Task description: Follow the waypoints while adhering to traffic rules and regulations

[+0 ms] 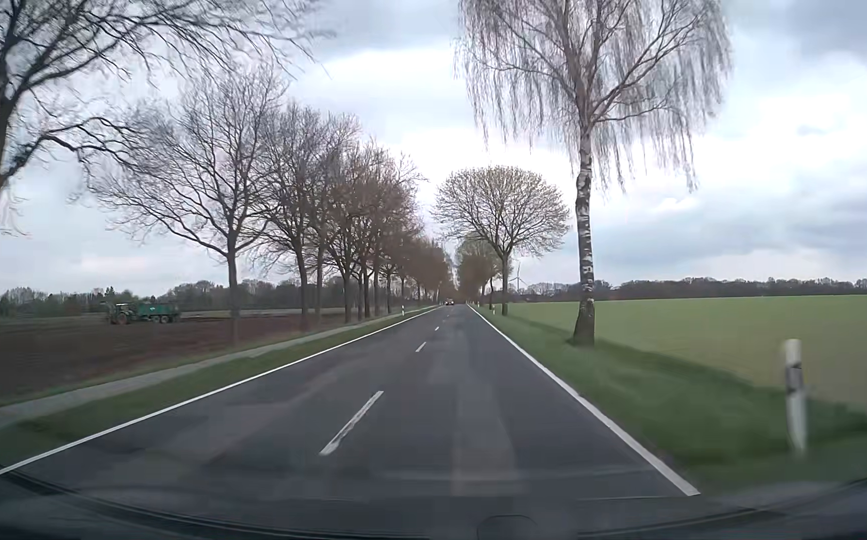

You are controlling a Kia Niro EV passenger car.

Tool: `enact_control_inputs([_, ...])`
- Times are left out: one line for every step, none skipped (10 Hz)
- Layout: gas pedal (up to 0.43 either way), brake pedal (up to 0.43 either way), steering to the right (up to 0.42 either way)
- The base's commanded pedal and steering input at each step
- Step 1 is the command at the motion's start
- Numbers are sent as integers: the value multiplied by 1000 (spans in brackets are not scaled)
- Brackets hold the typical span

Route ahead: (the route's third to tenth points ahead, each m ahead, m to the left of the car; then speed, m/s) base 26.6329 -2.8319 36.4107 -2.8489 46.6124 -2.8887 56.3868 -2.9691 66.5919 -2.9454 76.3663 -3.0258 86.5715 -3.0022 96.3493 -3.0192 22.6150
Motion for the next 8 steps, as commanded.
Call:
enact_control_inputs([87,0,-1])
enact_control_inputs([79,6,0])
enact_control_inputs([79,0,0])
enact_control_inputs([79,0,0])
enact_control_inputs([79,6,0])
enact_control_inputs([79,0,0])
enact_control_inputs([67,0,0])
enact_control_inputs([59,6,0])
